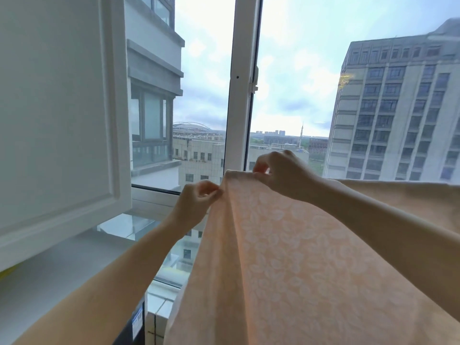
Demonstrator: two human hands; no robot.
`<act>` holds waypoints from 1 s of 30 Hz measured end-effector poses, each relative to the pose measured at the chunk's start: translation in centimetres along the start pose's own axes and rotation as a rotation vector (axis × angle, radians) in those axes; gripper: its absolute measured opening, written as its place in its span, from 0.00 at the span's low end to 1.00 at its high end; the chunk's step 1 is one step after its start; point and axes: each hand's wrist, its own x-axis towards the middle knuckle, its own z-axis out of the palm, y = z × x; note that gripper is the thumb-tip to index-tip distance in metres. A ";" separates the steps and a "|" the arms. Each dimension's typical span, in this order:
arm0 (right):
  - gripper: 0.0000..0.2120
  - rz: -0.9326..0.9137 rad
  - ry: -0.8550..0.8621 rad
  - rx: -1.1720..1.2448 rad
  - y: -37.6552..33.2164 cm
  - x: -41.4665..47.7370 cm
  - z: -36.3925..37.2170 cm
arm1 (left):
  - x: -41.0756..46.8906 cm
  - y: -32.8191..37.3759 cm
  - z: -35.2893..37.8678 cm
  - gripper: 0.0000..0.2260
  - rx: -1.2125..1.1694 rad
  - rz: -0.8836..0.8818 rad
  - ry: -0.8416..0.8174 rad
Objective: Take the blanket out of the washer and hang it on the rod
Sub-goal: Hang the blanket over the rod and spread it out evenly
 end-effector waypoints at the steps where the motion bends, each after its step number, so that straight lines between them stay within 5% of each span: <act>1: 0.04 0.013 0.009 -0.007 0.2 -0.3 -0.4 | 0.2 0.0 -0.1 0.06 0.019 0.015 0.048; 9: 0.07 0.016 0.140 -0.079 -1.0 -0.7 -0.7 | -0.9 1.4 -0.6 0.04 0.002 0.097 0.386; 14: 0.02 -0.136 0.279 -0.152 -1.2 -2.8 -0.2 | -0.8 1.9 -0.3 0.02 0.076 0.102 0.285; 19: 0.07 -0.211 0.259 -0.225 -1.2 -3.9 1.1 | 0.3 3.0 0.7 0.11 0.101 0.193 0.155; 23: 0.03 -0.243 0.226 -0.226 -1.0 -4.2 0.8 | 0.7 3.2 0.9 0.10 0.132 0.213 0.236; 30: 0.07 -0.047 0.246 -0.110 1.7 -5.7 -2.4 | 0.1 1.4 -0.1 0.10 0.035 0.073 0.226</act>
